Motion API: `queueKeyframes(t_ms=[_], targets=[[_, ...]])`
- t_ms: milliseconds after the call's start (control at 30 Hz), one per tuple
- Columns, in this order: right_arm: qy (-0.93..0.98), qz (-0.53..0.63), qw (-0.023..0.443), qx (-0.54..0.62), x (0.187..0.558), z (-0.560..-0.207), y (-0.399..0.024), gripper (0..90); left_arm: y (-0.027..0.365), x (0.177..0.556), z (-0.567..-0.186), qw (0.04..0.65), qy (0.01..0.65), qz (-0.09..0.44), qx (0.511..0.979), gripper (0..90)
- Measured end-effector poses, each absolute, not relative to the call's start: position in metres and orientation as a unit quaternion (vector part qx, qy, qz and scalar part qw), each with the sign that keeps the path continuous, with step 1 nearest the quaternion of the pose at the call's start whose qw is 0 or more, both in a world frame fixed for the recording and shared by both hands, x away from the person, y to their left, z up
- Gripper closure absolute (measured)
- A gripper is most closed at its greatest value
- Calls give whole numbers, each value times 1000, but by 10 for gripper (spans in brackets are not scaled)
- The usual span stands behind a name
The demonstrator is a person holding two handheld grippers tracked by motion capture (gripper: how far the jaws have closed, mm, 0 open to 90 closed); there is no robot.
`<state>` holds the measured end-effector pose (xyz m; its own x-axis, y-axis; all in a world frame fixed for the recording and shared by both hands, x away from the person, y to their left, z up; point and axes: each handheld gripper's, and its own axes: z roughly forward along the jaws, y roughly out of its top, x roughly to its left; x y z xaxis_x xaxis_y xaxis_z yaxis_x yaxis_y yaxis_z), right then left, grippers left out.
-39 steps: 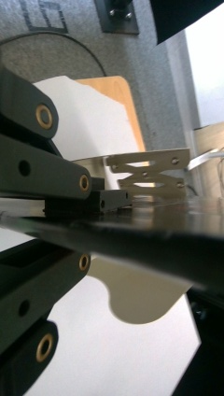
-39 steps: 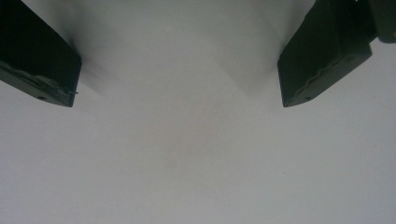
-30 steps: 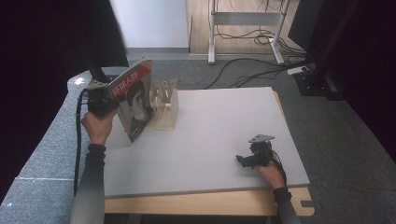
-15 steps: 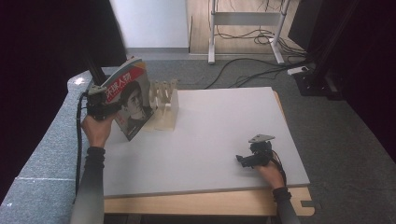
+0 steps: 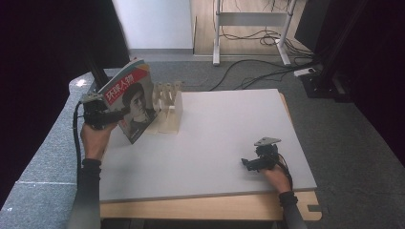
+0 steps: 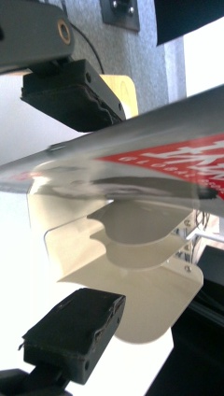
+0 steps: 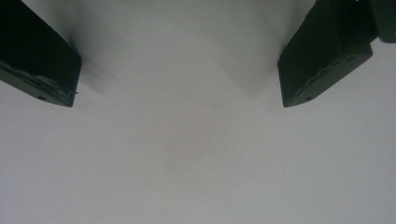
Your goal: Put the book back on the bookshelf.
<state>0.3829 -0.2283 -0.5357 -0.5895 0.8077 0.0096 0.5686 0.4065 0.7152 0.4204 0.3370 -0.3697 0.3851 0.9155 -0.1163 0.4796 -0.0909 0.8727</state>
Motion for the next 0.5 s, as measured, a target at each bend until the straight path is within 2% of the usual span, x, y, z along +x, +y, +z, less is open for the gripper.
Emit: queueKeyframes(t_ms=[267, 500], targets=[[821, 347, 172, 419, 383, -536, -228, 0, 338, 402, -369, 442, 491, 238, 712, 14], [821, 348, 173, 418, 383, -536, -228, 0, 332, 380, -368, 415, 475, 246, 735, 0]])
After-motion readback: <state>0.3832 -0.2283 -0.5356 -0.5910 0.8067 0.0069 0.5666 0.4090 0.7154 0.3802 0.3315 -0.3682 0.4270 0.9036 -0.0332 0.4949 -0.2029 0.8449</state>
